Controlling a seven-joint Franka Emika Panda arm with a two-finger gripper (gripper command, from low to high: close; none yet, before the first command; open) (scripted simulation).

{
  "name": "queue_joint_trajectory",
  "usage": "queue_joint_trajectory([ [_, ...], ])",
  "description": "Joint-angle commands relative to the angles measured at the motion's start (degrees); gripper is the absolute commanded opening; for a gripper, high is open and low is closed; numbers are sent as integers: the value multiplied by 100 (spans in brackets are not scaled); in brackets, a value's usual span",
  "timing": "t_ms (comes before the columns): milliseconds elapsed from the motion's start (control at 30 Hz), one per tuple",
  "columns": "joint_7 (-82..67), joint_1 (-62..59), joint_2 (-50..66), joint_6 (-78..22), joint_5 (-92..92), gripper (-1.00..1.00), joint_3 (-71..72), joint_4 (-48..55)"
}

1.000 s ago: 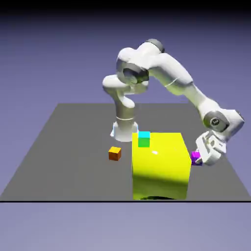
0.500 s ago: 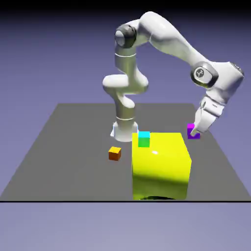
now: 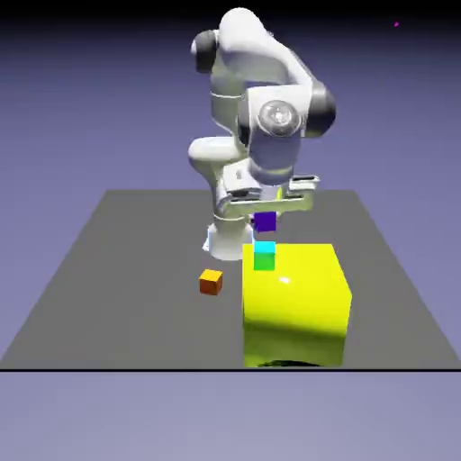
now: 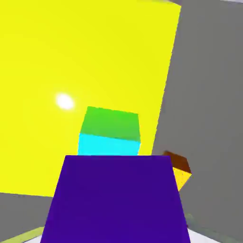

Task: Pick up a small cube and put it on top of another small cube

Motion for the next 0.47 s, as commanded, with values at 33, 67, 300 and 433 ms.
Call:
queue_joint_trajectory([
  [33,-13,-5,-62,352,-2,-100,2,-415],
  [67,-19,-5,-94,529,2,-100,3,-622],
  [300,-22,-5,-112,633,4,100,3,-745],
  [433,-2,-6,0,0,-11,100,1,0],
])
